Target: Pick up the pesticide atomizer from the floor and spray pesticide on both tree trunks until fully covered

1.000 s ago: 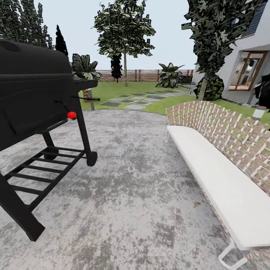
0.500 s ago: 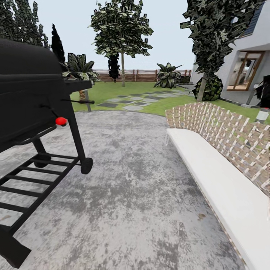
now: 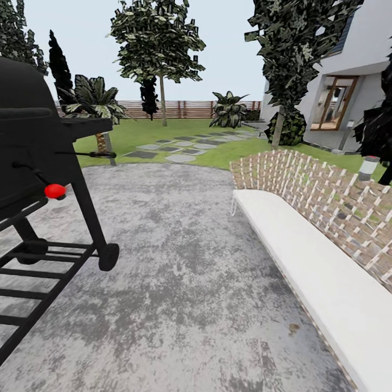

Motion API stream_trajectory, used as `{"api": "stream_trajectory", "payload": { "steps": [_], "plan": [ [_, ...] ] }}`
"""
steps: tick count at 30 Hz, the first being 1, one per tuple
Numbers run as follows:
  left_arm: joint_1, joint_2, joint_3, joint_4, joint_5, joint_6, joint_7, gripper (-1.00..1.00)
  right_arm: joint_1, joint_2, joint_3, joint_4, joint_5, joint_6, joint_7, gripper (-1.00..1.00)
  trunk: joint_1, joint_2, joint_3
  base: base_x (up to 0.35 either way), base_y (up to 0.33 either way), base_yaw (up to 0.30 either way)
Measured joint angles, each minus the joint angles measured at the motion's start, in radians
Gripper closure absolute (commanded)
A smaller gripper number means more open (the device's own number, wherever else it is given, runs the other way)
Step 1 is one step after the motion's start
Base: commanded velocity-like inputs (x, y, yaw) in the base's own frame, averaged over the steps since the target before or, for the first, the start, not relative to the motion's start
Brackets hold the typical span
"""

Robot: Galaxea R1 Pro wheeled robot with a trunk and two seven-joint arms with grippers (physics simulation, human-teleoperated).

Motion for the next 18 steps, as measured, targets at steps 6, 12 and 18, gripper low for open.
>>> {"api": "stream_trajectory", "payload": {
  "steps": [6, 12, 18],
  "plan": [
    [0.0, 0.0, 0.0, 0.0, 0.0, -0.001, 0.0, -1.0, 0.0, -0.001, 0.0, -0.002, 0.0, 0.0, 0.003, -1.0, 0.0, 0.0, 0.0, 0.338, 0.099, -0.001],
    [0.0, 0.0, 0.0, -0.001, 0.001, -0.001, 0.0, -1.0, 0.0, -0.001, 0.0, -0.001, 0.0, 0.0, 0.004, -1.0, 0.0, 0.0, 0.0, 0.338, 0.099, 0.0],
    [0.0, 0.0, 0.0, 0.0, 0.001, -0.001, 0.0, -1.0, 0.0, -0.001, 0.0, 0.0, 0.001, 0.0, 0.004, -1.0, 0.0, 0.0, 0.0, 0.338, 0.099, 0.0]
  ]
}}
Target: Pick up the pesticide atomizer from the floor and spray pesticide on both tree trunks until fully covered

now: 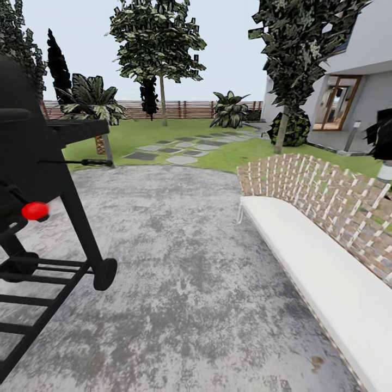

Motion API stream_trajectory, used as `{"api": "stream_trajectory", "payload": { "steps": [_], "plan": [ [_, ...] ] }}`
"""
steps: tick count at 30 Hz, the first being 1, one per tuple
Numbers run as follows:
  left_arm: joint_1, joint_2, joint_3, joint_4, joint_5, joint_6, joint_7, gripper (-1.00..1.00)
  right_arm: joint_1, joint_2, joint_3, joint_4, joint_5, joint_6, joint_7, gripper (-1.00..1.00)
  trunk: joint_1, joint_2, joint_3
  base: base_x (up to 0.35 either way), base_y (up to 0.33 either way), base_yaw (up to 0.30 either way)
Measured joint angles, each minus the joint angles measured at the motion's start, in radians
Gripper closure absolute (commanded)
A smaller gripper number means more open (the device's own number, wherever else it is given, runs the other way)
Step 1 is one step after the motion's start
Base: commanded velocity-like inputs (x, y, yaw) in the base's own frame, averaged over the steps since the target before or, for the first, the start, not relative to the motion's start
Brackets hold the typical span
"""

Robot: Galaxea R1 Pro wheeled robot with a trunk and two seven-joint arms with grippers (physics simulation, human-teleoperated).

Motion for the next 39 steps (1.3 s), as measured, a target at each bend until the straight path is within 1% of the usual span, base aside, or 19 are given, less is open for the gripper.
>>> {"api": "stream_trajectory", "payload": {
  "steps": [12, 16, 24, 39],
  "plan": [
    [0.0, 0.0, 0.0, -0.001, 0.0, 0.0, 0.0, -1.0, 0.0, 0.0, 0.0, 0.001, 0.0, 0.0, -0.001, -1.0, 0.0, 0.0, 0.0, 0.338, 0.085, 0.0],
    [0.0, 0.0, 0.0, -0.001, 0.0, 0.0, 0.0, -1.0, 0.0, 0.0, 0.0, 0.0, 0.0, 0.0, -0.001, -1.0, 0.0, 0.0, 0.0, 0.338, 0.01, -0.025],
    [0.0, 0.0, 0.0, 0.0, -0.001, 0.0, 0.0, -1.0, 0.0, 0.0, 0.0, 0.0, -0.001, 0.0, -0.001, -1.0, 0.0, 0.0, 0.0, 0.338, 0.001, -0.157],
    [0.0, 0.002, 0.0, 0.0, 0.0, 0.0, 0.0, -1.0, 0.0, 0.0, 0.004, 0.006, 0.003, 0.0, 0.003, -1.0, 0.0, 0.0, 0.0, 0.339, 0.0, -0.008]
  ]
}}
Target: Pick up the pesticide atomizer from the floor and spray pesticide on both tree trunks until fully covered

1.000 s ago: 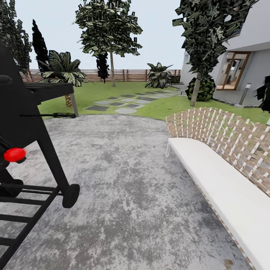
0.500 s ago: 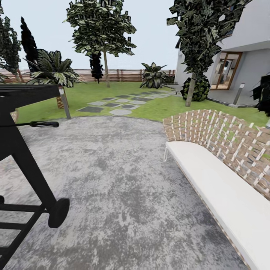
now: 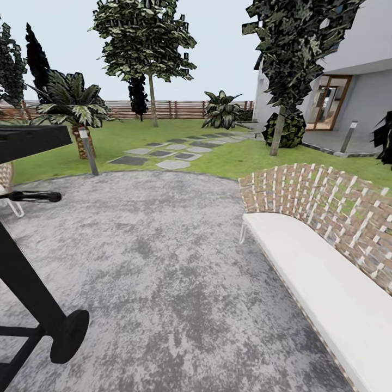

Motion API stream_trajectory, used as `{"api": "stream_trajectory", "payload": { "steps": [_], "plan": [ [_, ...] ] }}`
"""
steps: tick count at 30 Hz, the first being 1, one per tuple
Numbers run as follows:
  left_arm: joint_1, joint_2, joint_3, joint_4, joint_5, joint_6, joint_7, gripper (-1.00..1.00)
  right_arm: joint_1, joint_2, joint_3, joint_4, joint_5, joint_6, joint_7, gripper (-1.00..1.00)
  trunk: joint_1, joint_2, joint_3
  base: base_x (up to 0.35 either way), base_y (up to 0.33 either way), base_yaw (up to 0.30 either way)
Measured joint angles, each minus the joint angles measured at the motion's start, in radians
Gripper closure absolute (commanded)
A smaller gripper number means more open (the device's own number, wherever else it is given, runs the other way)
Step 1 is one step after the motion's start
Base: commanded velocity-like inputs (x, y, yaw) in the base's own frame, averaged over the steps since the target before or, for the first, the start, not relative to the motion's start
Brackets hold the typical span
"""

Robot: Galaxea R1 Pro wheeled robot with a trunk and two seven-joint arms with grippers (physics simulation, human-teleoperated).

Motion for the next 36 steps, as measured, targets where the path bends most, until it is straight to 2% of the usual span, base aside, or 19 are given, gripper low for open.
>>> {"api": "stream_trajectory", "payload": {
  "steps": [36],
  "plan": [
    [0.0, 0.0, 0.0, 0.0, 0.0, 0.0, 0.0, -1.0, 0.0, 0.0, -0.001, -0.002, -0.001, 0.0, -0.002, -1.0, 0.0, 0.0, 0.0, 0.339, 0.0, 0.0]
  ]
}}
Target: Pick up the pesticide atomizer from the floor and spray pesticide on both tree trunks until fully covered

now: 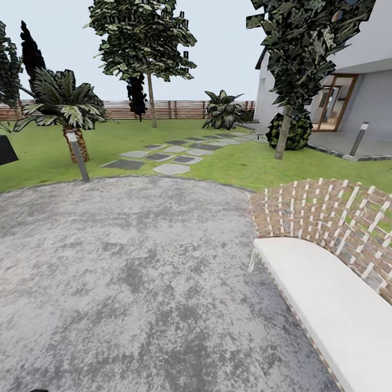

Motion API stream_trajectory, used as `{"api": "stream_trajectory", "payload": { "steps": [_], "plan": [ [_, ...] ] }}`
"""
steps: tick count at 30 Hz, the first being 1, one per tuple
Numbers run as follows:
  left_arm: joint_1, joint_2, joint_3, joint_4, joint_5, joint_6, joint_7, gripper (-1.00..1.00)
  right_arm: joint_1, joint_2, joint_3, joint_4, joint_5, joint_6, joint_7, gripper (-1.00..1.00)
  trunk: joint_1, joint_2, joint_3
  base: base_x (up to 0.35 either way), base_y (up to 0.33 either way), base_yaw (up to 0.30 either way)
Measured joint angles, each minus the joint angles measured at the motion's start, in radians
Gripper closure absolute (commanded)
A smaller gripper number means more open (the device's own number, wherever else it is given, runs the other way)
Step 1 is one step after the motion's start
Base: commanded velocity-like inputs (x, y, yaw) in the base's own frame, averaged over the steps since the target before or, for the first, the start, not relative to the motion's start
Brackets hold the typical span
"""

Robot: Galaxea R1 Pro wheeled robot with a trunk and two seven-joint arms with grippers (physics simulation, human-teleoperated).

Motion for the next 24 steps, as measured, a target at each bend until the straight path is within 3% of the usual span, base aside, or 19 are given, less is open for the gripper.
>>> {"api": "stream_trajectory", "payload": {
  "steps": [24],
  "plan": [
    [0.0, 0.0, 0.0, 0.0, 0.0, -0.001, 0.0, -1.0, 0.0, 0.0, -0.001, -0.003, 0.0, 0.0, 0.0, -1.0, 0.0, 0.0, 0.0, 0.339, 0.0, 0.011]
  ]
}}
